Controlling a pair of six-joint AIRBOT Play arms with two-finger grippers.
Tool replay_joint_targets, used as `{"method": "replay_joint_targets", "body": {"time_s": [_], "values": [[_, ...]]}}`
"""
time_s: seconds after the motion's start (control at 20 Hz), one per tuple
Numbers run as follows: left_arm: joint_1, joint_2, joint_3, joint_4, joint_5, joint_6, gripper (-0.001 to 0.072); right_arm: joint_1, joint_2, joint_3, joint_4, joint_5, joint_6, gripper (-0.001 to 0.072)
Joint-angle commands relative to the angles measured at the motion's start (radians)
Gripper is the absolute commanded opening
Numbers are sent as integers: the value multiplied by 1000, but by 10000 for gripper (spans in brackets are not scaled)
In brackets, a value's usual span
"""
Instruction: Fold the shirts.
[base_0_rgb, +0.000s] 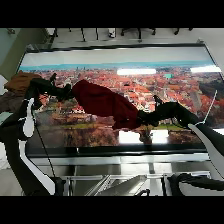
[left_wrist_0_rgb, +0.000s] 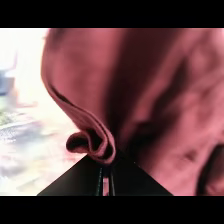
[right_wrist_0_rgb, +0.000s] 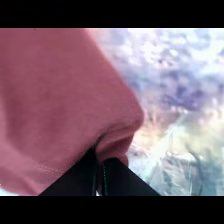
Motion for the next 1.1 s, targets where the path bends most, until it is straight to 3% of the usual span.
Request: {"method": "replay_joint_targets", "body": {"time_s": [0.0,0.3,0.5,0.7,0.85,1.05], "values": [[-6,91,70,-11,10,-1,14,-21,55,96,8,-25,-55,23],[-3,543,290,-18,-30,-1,14,-175,356,544,11,-92,-112,23],[-3,1015,190,22,-320,7,14,-274,544,834,4,-92,-206,23],[-3,1369,32,224,-493,-2,14,-346,691,948,-112,-96,-227,24],[-3,1463,-89,253,-449,-17,14,-349,727,940,-173,-219,-226,24],[-5,1380,-301,187,-275,-32,14,-347,689,706,-116,-372,-226,24]]}}
